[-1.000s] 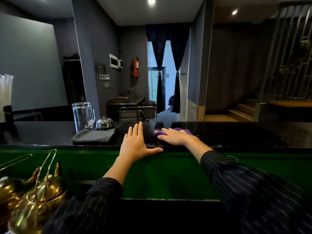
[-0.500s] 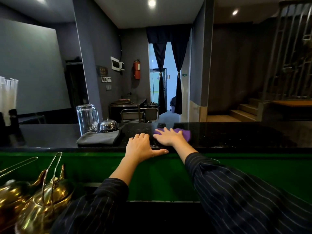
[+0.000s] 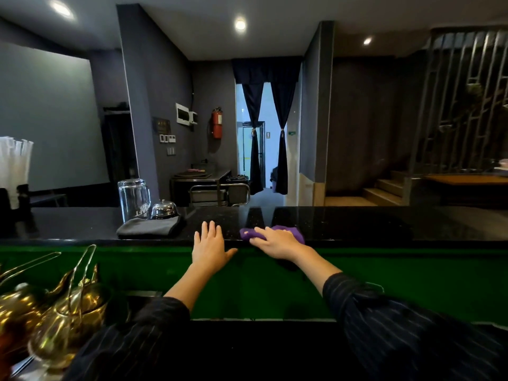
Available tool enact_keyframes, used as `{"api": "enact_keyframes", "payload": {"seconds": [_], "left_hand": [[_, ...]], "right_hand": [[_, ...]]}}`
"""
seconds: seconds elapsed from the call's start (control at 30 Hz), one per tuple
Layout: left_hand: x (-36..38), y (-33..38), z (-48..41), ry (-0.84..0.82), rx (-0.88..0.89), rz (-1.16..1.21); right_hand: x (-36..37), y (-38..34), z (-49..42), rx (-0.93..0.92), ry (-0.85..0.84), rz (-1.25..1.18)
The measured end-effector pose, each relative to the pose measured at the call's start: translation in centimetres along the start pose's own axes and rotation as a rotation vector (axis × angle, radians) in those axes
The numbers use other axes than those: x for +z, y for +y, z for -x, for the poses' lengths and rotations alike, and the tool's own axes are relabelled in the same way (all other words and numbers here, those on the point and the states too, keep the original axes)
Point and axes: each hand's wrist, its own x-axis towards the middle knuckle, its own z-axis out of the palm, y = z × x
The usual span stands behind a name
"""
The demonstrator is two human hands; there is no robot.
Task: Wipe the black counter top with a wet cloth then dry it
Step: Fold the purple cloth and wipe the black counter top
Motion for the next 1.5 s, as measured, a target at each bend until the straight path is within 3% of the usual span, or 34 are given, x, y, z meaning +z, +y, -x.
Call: {"api": "enact_keyframes", "payload": {"seconds": [0.07, 0.13, 0.27, 0.33, 0.43, 0.57, 0.67, 0.93, 1.07, 1.27, 1.37, 1.5], "left_hand": [[-0.5, 1.3, 1.5, 0.065, 0.045, 0.106], [-1.6, 3.3, 2.5, 0.094, 0.088, 0.360], [-4.6, 7.6, 2.9, -0.099, 0.034, 0.992], [-5.9, 9.3, 3.2, -0.099, -0.013, 1.196], [-6.9, 11.3, 3.6, -0.075, -0.082, 1.294], [-6.5, 15.0, 3.1, -0.131, -0.065, 1.407], [-5.7, 19.1, 2.2, -0.074, -0.023, 1.343], [-3.5, 29.3, -1.4, 0.145, 0.227, 0.845], [-1.3, 31.7, -4.0, 0.201, 0.245, 0.786], [1.0, 29.8, -6.6, 0.189, 0.292, 0.429], [1.6, 25.9, -7.5, 0.177, 0.292, 0.348], [1.9, 19.7, -7.4, 0.224, 0.335, 0.274]], "right_hand": [[-1.7, 0.5, 1.2, 0.035, -0.066, -0.272], [-3.3, 1.2, 2.0, 0.067, -0.082, -0.541], [-6.2, 2.9, 3.8, 0.122, -0.087, -0.888], [-7.9, 3.7, 5.2, 0.109, -0.109, -0.923], [-9.7, 5.9, 6.6, 0.067, -0.117, -0.815], [-10.9, 9.7, 8.2, 0.039, 0.030, -0.538], [-10.8, 12.9, 8.9, 0.083, 0.249, -0.324], [-8.8, 20.0, 10.8, 0.252, 0.676, 0.370], [-7.4, 21.2, 9.1, 0.355, 0.756, 0.360], [-3.4, 20.6, 5.8, 0.323, 0.580, 0.307], [-3.3, 21.2, 6.0, 0.310, 0.344, 0.218], [-6.2, 22.6, 4.6, 0.484, 0.060, 0.058]]}}
